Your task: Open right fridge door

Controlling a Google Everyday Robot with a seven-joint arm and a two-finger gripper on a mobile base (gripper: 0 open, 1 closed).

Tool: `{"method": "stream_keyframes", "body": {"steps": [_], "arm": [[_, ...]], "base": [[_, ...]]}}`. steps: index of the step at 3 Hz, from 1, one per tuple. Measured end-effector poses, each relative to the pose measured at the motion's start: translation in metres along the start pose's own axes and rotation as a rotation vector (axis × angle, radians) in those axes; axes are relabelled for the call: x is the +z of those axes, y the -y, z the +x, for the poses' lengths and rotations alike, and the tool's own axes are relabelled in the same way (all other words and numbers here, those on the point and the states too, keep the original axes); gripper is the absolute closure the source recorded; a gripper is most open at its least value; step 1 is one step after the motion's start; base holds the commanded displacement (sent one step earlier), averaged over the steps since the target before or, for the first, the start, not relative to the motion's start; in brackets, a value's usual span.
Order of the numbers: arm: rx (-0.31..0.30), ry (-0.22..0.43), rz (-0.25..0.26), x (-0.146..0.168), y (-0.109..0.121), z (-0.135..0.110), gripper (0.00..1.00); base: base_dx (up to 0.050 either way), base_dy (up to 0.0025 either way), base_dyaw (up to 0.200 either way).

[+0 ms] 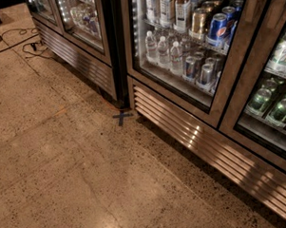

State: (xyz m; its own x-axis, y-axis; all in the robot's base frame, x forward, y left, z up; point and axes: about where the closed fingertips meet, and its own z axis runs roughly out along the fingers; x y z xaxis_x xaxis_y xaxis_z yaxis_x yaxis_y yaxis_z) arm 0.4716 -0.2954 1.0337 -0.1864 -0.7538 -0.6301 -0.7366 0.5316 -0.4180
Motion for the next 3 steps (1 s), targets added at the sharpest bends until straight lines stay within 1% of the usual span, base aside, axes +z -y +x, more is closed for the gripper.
{"method": "stream_keyframes", "body": {"steps": [1, 2, 3], "arm": [[0.054, 0.059, 0.016, 0.012, 0.007, -0.009, 0.0], [0.127, 0.103, 0.051, 0.036, 0.024, -0.022, 0.0], [0.19, 0.118, 0.073, 0.058, 0.039, -0.028, 0.0]], "base": [[0.0, 0.0, 0.0], [0.0, 0.0, 0.0], [0.0, 0.0, 0.0]]}}
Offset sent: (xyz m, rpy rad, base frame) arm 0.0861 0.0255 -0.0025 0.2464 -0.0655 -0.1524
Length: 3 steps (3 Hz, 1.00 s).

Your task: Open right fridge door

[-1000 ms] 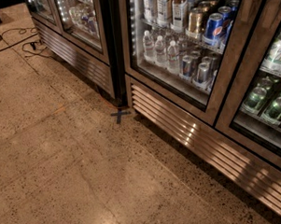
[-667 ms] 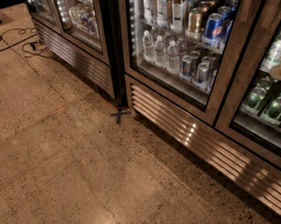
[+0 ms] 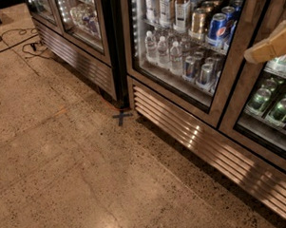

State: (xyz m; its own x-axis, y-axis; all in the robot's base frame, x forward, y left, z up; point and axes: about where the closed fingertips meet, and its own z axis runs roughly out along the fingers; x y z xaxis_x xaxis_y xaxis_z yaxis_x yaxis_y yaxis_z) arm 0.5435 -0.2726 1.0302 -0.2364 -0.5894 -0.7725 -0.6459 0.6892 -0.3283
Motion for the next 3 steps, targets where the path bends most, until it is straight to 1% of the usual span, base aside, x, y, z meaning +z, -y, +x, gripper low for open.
{"method": "stream_keyframes", "body": {"steps": [1, 3], "arm": [[0.053, -0.011, 0.044, 0.018, 0.013, -0.001, 0.0], [0.124, -0.039, 0.117, 0.044, 0.046, -0.004, 0.0]], "base": [[0.0, 0.0, 0.0], [0.0, 0.0, 0.0]]}}
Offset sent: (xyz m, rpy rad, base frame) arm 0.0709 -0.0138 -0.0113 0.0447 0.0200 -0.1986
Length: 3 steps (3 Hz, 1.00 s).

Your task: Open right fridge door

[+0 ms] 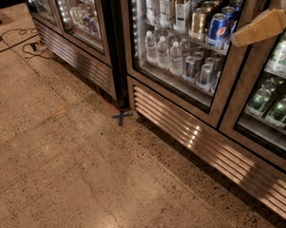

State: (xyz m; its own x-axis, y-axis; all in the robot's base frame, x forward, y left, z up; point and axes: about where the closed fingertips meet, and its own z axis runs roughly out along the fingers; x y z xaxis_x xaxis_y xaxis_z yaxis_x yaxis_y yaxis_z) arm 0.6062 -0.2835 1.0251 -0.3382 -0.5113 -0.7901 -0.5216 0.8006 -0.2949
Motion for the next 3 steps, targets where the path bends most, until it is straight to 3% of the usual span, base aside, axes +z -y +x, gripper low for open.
{"method": "stream_keyframes", "body": {"steps": [1, 3], "arm": [[0.0, 0.0, 0.0, 0.0, 0.0, 0.0, 0.0], [0.059, 0.05, -0.008, 0.013, 0.029, 0.001, 0.0]], "base": [[0.0, 0.0, 0.0], [0.0, 0.0, 0.0]]}}
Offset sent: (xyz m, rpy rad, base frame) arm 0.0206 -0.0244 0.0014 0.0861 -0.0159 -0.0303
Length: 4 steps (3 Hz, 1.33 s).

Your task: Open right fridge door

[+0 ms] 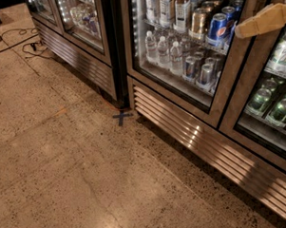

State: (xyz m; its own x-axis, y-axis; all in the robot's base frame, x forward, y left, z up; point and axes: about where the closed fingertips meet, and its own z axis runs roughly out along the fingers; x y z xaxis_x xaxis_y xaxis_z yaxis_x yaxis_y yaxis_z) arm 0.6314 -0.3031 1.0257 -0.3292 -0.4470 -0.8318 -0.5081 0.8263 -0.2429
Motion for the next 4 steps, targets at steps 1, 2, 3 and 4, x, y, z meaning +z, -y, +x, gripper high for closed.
{"method": "stream_keyframes", "body": {"steps": [1, 2, 3, 4], "arm": [[0.029, 0.028, 0.0, 0.01, 0.017, -0.003, 0.0], [0.054, 0.041, 0.021, 0.021, 0.033, -0.004, 0.0], [0.054, 0.041, 0.021, 0.02, 0.031, -0.004, 0.0], [0.076, 0.017, 0.043, 0.009, 0.042, 0.0, 0.0]], "base": [[0.0, 0.0, 0.0], [0.0, 0.0, 0.0], [0.0, 0.0, 0.0], [0.0, 0.0, 0.0]]}}
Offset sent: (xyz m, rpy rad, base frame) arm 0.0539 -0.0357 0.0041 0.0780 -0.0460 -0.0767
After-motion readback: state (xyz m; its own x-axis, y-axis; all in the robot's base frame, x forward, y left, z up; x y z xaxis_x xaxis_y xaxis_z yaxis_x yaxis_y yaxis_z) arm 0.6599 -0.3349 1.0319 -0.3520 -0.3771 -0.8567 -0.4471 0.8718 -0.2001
